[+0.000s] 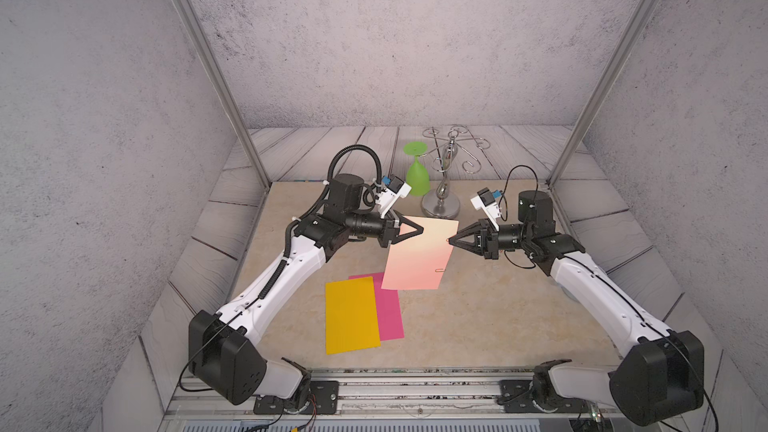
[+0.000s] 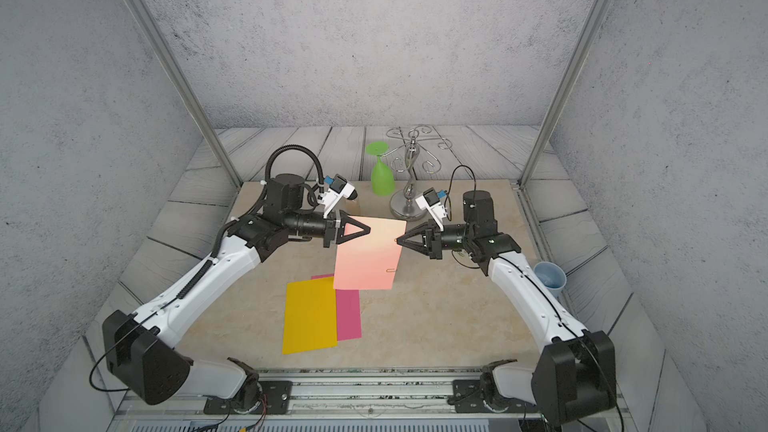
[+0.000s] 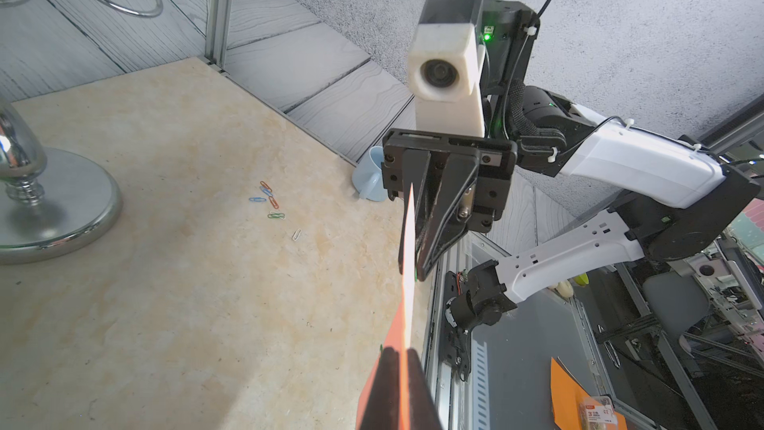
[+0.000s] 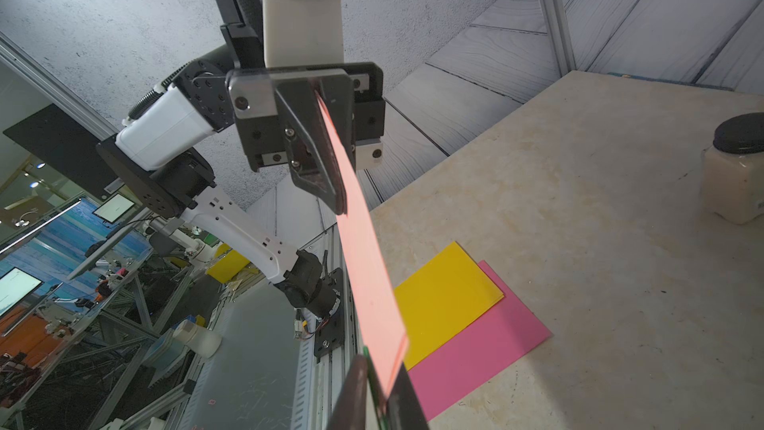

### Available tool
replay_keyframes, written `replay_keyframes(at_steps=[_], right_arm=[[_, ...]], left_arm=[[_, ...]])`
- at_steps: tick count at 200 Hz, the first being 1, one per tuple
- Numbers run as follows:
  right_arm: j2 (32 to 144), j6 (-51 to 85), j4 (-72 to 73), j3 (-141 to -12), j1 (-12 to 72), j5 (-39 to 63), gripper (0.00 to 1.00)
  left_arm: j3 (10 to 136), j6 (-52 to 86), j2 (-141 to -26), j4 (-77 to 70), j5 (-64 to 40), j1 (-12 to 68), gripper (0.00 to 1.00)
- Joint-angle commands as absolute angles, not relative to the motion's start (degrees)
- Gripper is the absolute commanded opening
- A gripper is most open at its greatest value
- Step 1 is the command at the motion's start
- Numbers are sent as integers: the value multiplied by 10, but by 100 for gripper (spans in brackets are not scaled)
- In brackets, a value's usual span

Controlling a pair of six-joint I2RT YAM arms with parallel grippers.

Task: Unclip the paperclips from the documents
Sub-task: Remove the paper clip from the document.

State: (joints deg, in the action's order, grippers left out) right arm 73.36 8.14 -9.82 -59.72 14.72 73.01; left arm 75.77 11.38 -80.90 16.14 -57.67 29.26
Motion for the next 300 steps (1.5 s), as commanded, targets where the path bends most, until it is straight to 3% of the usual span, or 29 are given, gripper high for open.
replay_keyframes(at_steps=[1,63,300], right_arm=[[741,79,-103,-606,147,739,12],[750,83,-104,-612,147,746,6],[751,66,-135,-621,146,727,7]], left_arm=[[751,102,-792,163,-581,286,0],[748,100,-788,162,-579,284,0],[744,86,-777,177,-581,275,0]])
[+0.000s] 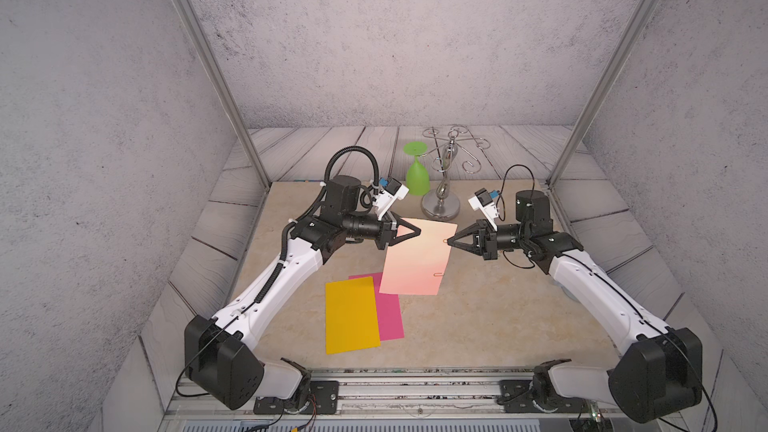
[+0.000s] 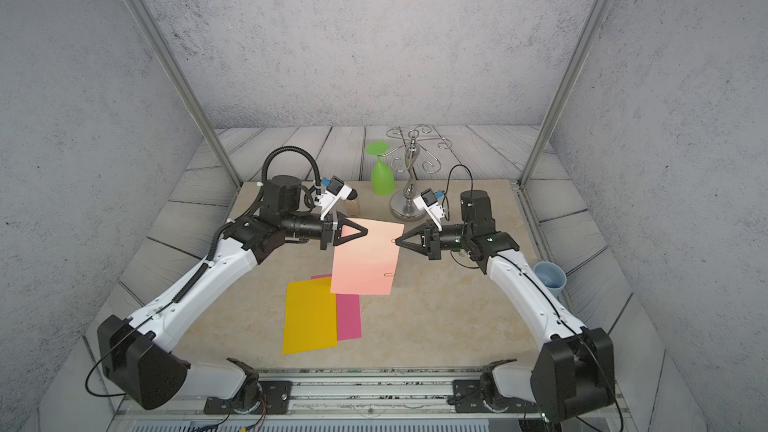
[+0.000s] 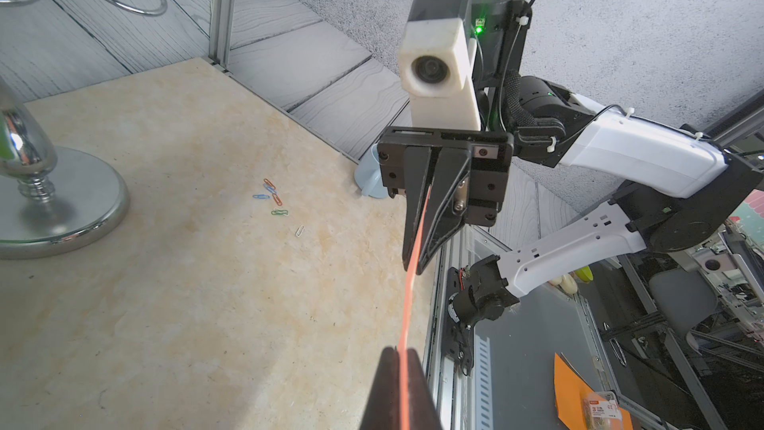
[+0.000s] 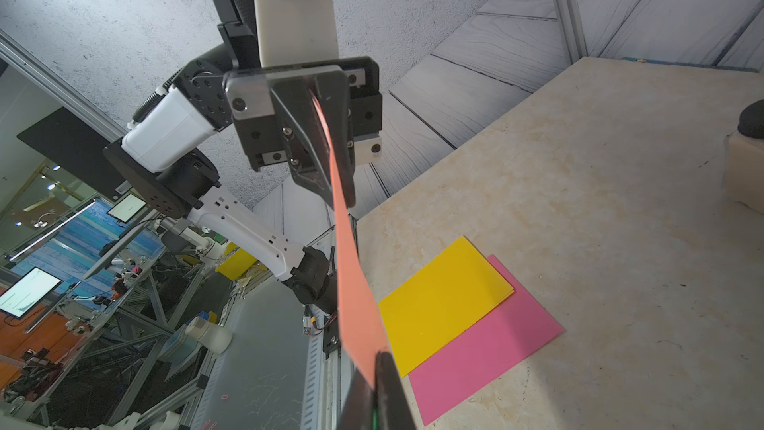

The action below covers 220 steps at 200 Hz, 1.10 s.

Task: Unclip the paperclips from the documents
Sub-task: Remove the paper clip from the document.

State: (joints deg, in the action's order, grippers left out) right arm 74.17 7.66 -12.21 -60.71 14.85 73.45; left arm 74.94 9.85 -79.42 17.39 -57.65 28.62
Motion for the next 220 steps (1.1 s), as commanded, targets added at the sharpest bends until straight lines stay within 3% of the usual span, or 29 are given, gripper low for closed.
replay_keyframes(at_steps=[1,220], right_arm=[[751,66,-135,-622,145,726,7],[749,63,-142,-623,141,721,9]], left_arm=[[744,87,-777,177,-581,275,0],[740,85,-775,178,-581,272,0]])
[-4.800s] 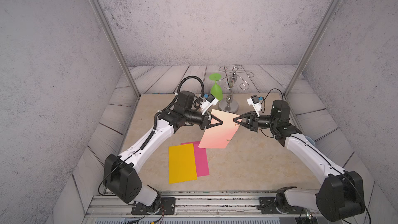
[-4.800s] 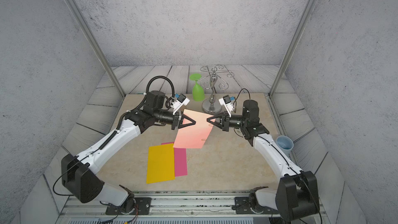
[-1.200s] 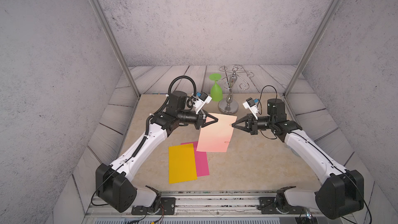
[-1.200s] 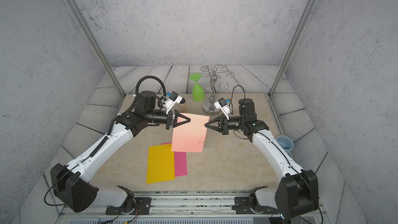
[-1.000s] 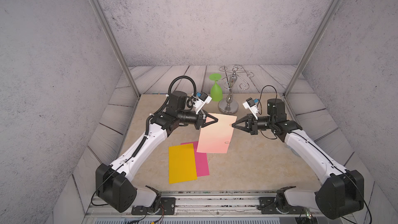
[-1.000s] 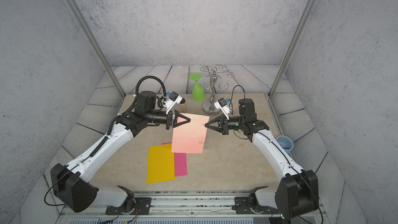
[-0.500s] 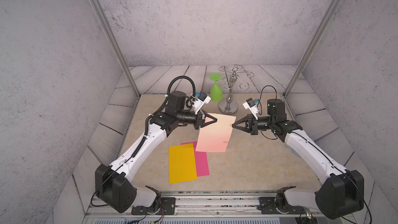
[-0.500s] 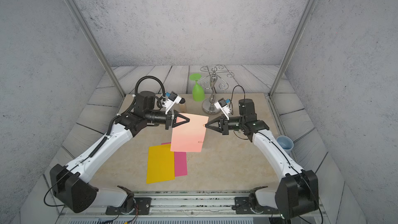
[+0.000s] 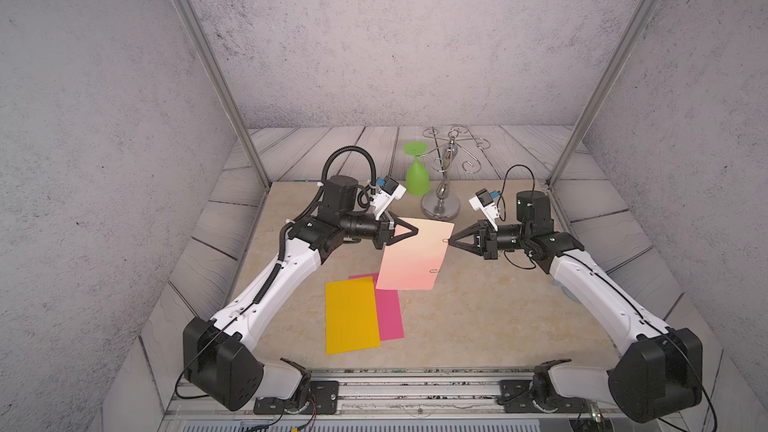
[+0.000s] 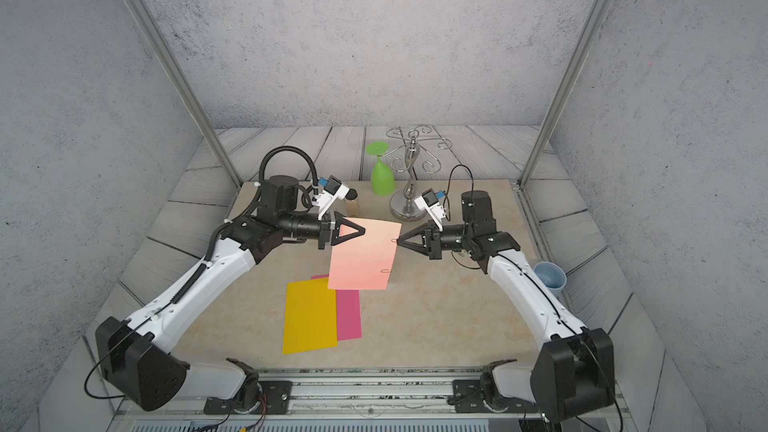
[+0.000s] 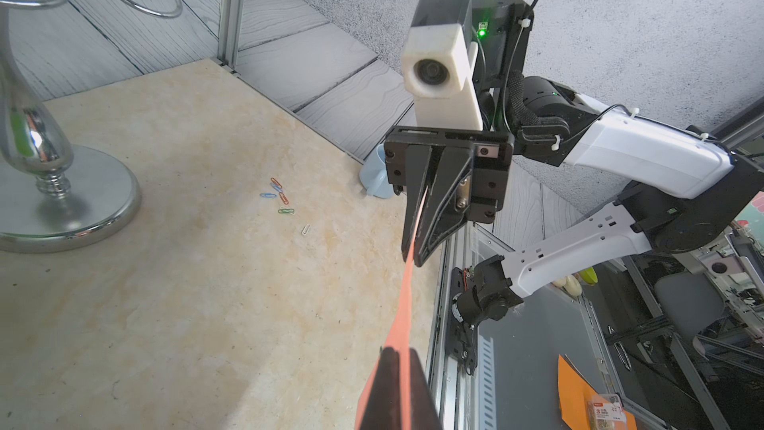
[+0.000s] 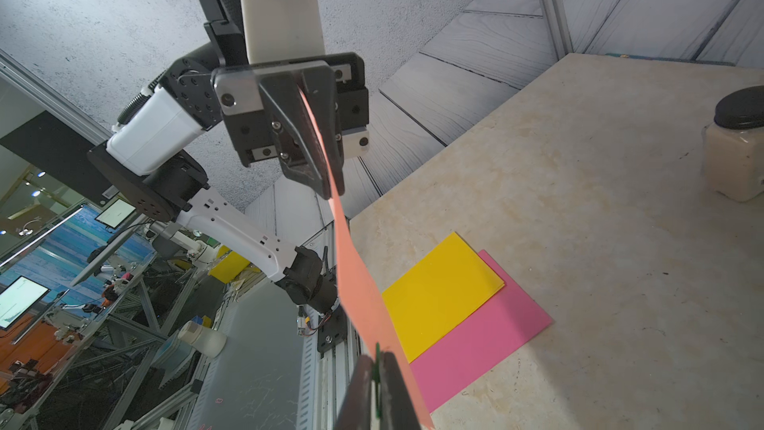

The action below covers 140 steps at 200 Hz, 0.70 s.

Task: Unclip the paperclips from the documents
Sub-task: Remove the paper clip from the document.

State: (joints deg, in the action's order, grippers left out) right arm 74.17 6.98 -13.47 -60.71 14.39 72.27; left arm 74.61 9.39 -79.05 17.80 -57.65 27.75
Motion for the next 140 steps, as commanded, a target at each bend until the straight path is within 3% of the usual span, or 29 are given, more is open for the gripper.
replay_keyframes(at_steps=[1,140], right_arm=[[749,63,-142,-623,141,721,9],[747,60,-142,-621,138,721,6]], left_arm=[[740,85,-775,178,-581,272,0],[743,82,-774,184,-578,270,0]])
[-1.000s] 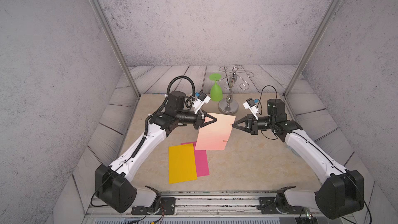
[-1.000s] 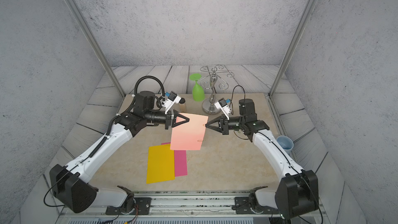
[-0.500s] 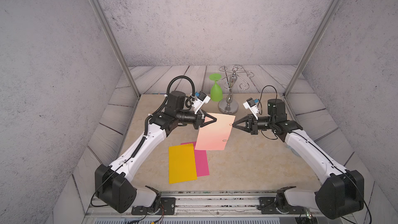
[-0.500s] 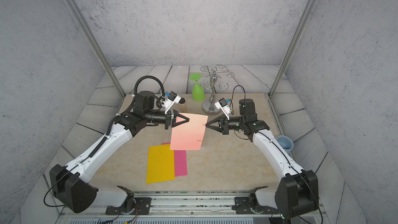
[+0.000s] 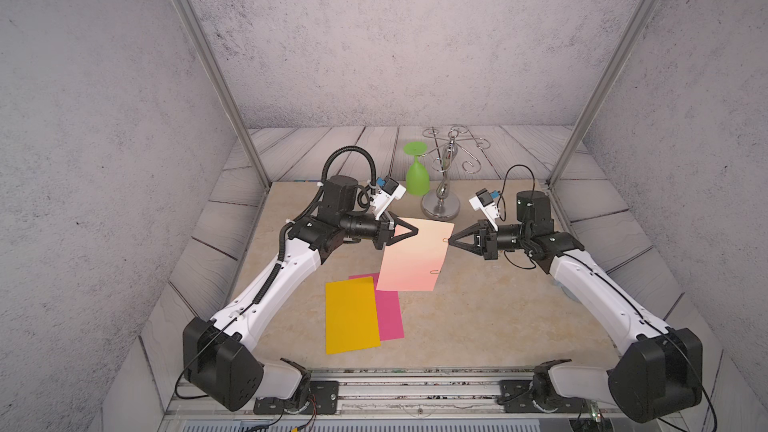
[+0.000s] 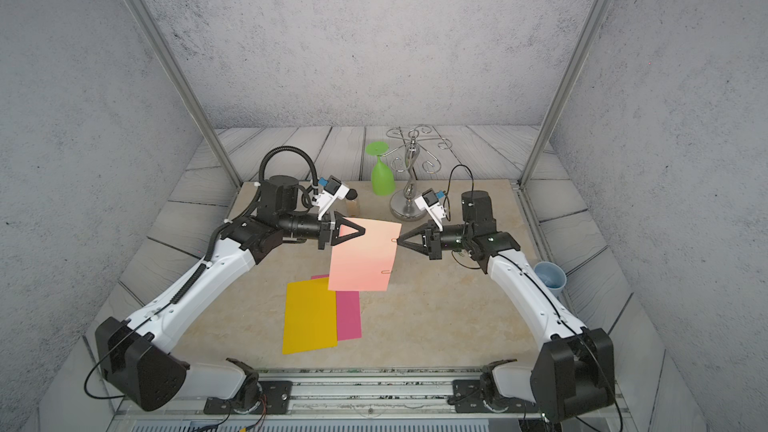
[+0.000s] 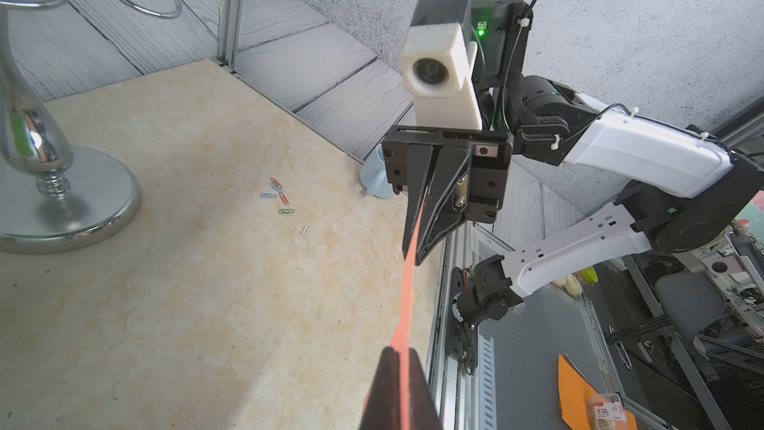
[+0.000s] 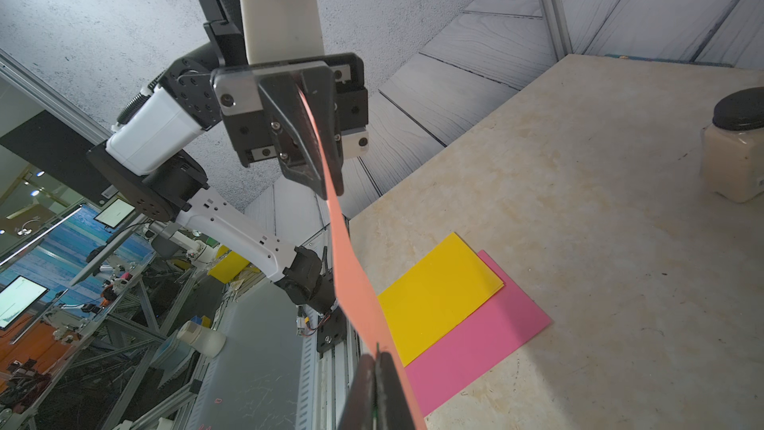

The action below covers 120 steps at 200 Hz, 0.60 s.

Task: Unclip the paperclips from the documents
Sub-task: Remove the paper clip from the document.

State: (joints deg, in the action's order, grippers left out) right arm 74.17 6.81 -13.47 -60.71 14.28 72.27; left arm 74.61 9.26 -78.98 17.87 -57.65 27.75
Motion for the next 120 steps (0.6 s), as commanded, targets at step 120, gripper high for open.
replay_keyframes(at_steps=[120], right_arm=[[749,61,-142,-622,135,721,6]], left_arm=[[747,75,-775,196,-577,265,0]])
